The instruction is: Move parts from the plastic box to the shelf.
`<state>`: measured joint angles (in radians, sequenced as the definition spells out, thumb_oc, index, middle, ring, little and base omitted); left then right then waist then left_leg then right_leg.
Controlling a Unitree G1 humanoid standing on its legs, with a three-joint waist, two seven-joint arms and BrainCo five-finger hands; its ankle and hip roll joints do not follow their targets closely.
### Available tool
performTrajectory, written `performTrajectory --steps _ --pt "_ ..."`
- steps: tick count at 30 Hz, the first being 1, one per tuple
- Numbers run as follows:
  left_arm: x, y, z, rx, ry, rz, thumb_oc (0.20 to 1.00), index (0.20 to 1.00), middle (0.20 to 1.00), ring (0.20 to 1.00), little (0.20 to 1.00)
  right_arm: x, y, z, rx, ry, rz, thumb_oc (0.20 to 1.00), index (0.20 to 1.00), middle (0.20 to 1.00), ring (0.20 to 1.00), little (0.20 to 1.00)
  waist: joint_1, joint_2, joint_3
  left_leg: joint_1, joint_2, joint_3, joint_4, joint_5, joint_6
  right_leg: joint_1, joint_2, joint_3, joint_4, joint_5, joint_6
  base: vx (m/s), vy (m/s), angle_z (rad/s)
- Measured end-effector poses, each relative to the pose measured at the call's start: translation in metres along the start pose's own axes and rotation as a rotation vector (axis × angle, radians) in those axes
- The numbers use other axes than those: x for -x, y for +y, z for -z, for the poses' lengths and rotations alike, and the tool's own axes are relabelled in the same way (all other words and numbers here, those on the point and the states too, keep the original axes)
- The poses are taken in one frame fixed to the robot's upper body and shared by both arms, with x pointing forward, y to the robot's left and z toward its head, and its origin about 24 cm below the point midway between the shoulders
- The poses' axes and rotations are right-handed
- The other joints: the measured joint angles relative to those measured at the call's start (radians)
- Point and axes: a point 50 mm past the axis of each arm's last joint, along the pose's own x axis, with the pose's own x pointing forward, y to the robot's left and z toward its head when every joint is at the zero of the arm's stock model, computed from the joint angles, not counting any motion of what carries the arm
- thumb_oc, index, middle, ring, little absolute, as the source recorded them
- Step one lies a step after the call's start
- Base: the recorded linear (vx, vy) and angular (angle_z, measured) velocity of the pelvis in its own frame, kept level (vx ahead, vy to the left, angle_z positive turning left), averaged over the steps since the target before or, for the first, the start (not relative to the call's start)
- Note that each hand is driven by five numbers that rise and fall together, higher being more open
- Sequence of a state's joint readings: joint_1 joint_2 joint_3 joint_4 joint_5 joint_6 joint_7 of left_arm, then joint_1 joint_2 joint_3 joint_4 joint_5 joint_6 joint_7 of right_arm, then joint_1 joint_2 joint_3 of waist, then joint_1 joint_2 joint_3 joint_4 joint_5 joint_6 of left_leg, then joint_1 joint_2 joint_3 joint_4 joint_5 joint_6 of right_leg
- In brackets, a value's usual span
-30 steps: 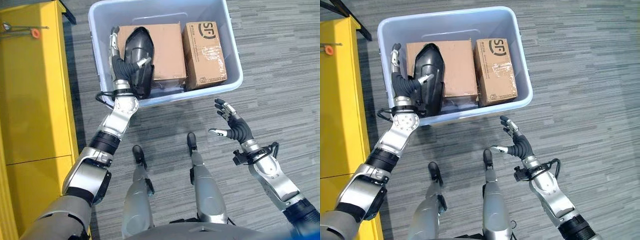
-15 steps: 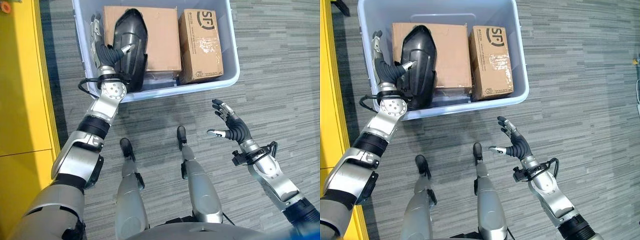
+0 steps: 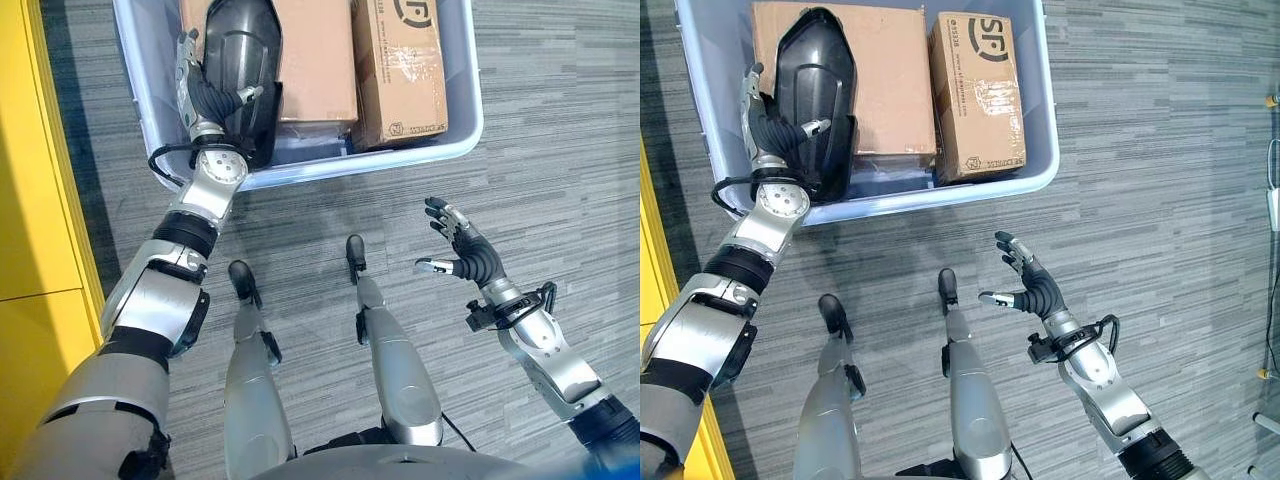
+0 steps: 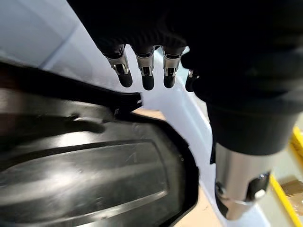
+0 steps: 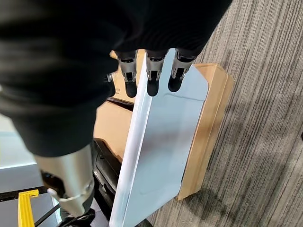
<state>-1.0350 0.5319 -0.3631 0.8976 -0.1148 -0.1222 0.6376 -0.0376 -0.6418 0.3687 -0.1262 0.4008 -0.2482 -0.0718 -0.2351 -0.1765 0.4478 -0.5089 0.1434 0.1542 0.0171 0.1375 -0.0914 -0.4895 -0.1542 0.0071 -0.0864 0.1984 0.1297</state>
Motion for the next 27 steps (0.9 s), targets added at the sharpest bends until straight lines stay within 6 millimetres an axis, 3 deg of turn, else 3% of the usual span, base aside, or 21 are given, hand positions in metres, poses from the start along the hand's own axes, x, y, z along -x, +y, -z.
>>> performTrajectory --steps 12,27 --pt "-0.003 0.008 0.019 0.077 0.145 -0.031 1.000 1.000 1.000 1.000 1.000 0.002 -0.006 -0.004 0.020 -0.008 -0.011 1.000 1.000 1.000 1.000 1.000 -0.003 -0.002 0.001 -0.045 0.017 -0.011 0.042 -0.020 -0.007 -0.023 0.014 -0.001 0.008 -0.003 -0.006 0.01 -0.002 0.00" --pt "-0.006 0.010 0.012 0.210 0.165 -0.063 1.000 1.000 1.000 1.000 1.000 0.001 -0.005 -0.004 0.018 -0.007 -0.019 1.000 1.000 1.000 1.000 1.000 0.005 -0.010 0.004 -0.104 0.017 -0.046 0.092 -0.031 -0.006 -0.045 0.013 -0.025 0.020 -0.003 -0.007 0.00 0.000 0.04"
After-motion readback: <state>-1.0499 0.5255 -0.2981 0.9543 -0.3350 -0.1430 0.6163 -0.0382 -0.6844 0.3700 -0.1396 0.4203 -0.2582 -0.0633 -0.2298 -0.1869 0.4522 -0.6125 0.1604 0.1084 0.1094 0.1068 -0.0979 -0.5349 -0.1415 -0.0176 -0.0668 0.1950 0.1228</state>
